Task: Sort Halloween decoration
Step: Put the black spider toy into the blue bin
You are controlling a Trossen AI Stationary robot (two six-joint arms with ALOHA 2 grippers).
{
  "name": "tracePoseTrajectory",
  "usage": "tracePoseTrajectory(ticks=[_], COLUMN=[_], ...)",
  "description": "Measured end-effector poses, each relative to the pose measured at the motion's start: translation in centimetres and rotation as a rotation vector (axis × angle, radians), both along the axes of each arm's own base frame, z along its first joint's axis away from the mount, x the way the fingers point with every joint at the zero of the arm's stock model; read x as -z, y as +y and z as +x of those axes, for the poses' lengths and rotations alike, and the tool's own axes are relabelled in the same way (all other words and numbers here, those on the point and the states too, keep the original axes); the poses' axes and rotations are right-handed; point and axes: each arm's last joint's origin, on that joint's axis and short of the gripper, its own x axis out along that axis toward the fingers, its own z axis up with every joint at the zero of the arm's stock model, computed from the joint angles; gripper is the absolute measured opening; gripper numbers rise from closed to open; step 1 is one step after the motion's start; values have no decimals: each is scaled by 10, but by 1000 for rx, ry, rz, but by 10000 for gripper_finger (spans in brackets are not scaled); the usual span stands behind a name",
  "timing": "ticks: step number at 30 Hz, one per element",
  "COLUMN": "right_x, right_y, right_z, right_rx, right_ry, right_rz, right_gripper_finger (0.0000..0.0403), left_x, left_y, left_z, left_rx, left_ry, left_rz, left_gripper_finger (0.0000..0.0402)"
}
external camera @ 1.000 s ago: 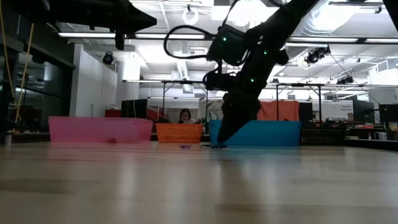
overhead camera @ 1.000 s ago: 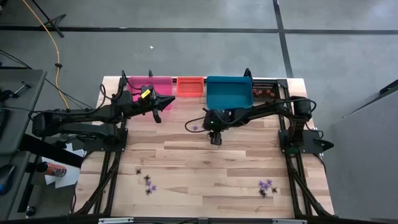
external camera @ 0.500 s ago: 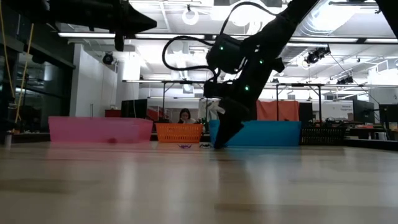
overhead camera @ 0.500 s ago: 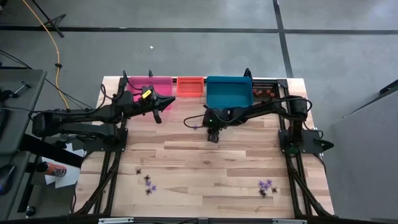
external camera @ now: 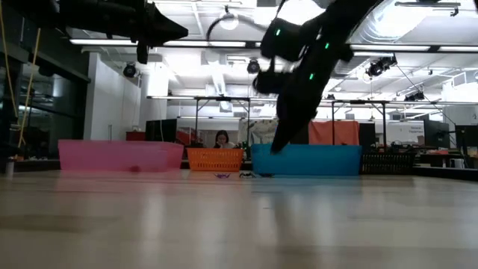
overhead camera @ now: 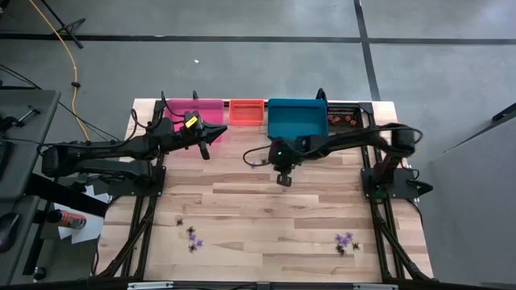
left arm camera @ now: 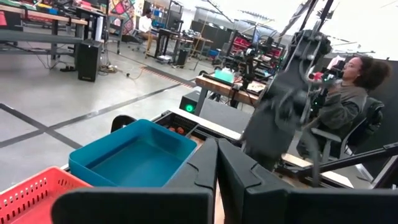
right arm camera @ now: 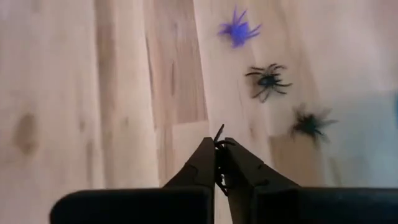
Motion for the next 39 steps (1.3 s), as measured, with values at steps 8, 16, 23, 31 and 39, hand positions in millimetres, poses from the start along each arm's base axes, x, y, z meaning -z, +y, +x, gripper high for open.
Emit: tracePoseTrajectory(ticks=[8,16,23,31,39], right_x=[-49,-43,-69,-101,-98], right_y=[7,21,14,-1,-2], right_z=[-73,-147,-151,-148,-148], right_rx=[91,322,328,303,320], right_ry=[-140,-558,-981,-1057,-1024], right_rz=[41,148,104,-64,-26], right_gripper_finger=[3,1,1,1,1], left_x=[0,0,0,0,0], left_y=[0,0,0,0,0], left_z=[0,0,0,0,0], left_rx=[1,1,1,1,1], left_ry=[-4,6,4,4,5], left_rz=[-8,22,16,16,16], left_gripper_finger=[0,0,0,0,1])
